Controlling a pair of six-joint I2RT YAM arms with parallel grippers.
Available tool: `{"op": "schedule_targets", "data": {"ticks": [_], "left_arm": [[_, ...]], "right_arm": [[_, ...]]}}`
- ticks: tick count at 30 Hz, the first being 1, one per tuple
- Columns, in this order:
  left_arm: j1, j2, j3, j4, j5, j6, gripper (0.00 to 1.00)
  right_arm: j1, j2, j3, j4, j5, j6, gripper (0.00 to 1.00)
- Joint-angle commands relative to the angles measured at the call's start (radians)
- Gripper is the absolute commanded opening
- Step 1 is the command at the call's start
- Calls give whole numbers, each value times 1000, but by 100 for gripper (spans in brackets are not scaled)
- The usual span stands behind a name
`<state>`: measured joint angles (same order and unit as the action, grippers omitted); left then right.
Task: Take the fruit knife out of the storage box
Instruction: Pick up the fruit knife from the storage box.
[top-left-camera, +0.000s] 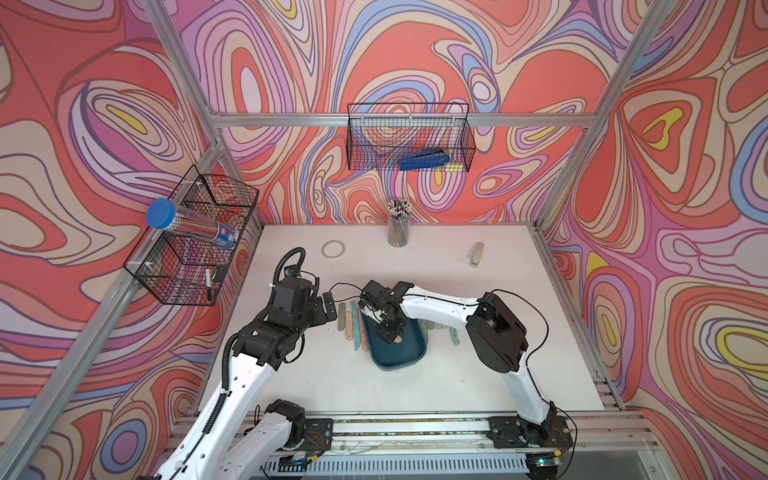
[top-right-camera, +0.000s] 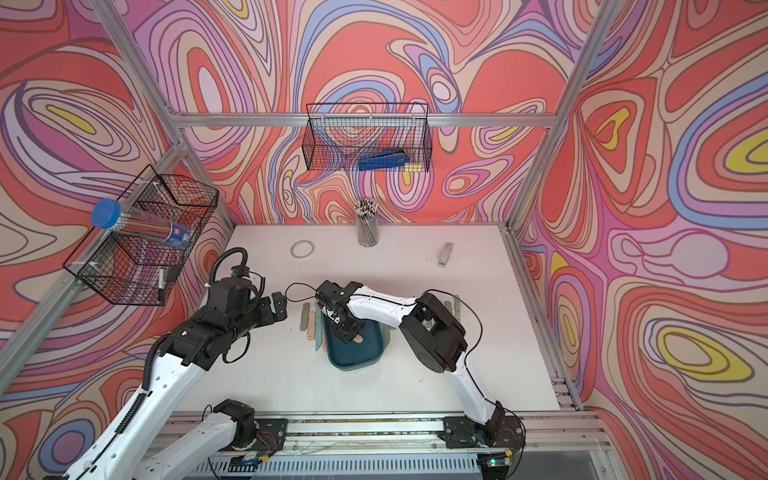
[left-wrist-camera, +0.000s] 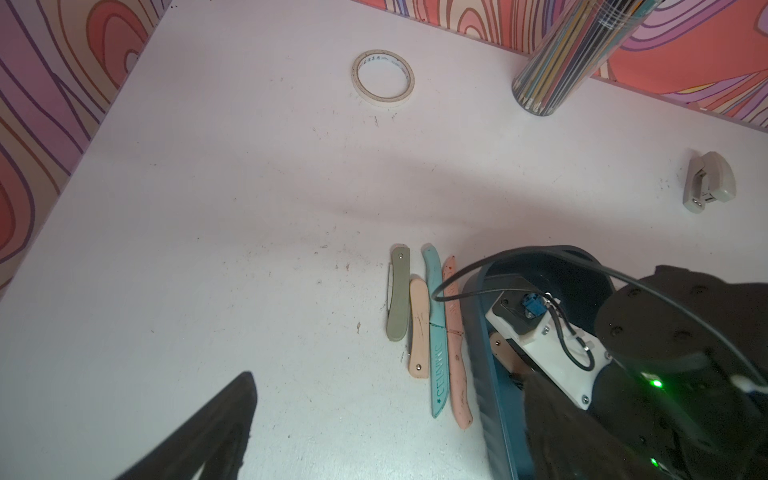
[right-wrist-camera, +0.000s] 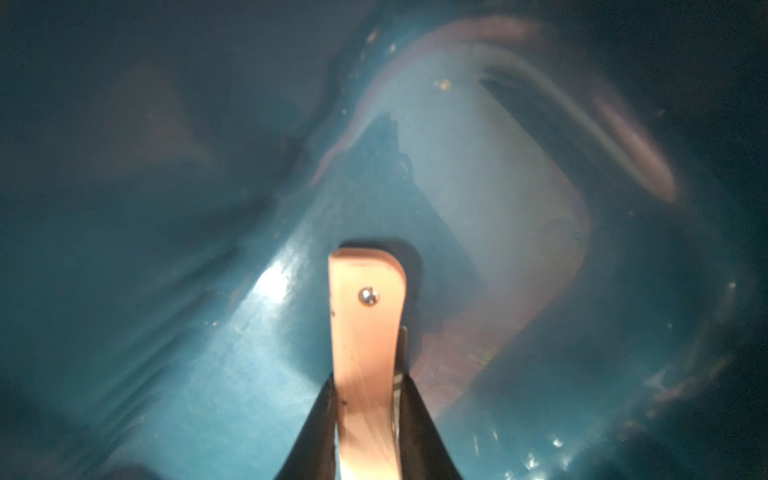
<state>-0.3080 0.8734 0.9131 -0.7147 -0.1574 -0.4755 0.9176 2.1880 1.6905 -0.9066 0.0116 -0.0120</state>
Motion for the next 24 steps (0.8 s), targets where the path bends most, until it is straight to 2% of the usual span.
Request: {"op": "schedule_targets", "data": {"ticks": [1, 6, 14, 19, 24], "left_arm": [[5, 5, -17, -2, 6, -15, 100], [4, 7, -20, 1, 9, -18, 100], [5, 13, -24, 7, 14, -17, 100], [5, 49, -28, 21, 54, -16, 100], [6, 68, -29, 35, 86, -13, 100]], "right_arm": [[1, -23, -9, -7, -14, 43, 21], [-6, -82, -18, 16, -36, 95, 16], [-75, -216, -45, 25, -84, 200, 16], [-209, -358, -115, 32, -93, 260, 17], [-447, -502, -255, 29, -71, 277, 17]]}}
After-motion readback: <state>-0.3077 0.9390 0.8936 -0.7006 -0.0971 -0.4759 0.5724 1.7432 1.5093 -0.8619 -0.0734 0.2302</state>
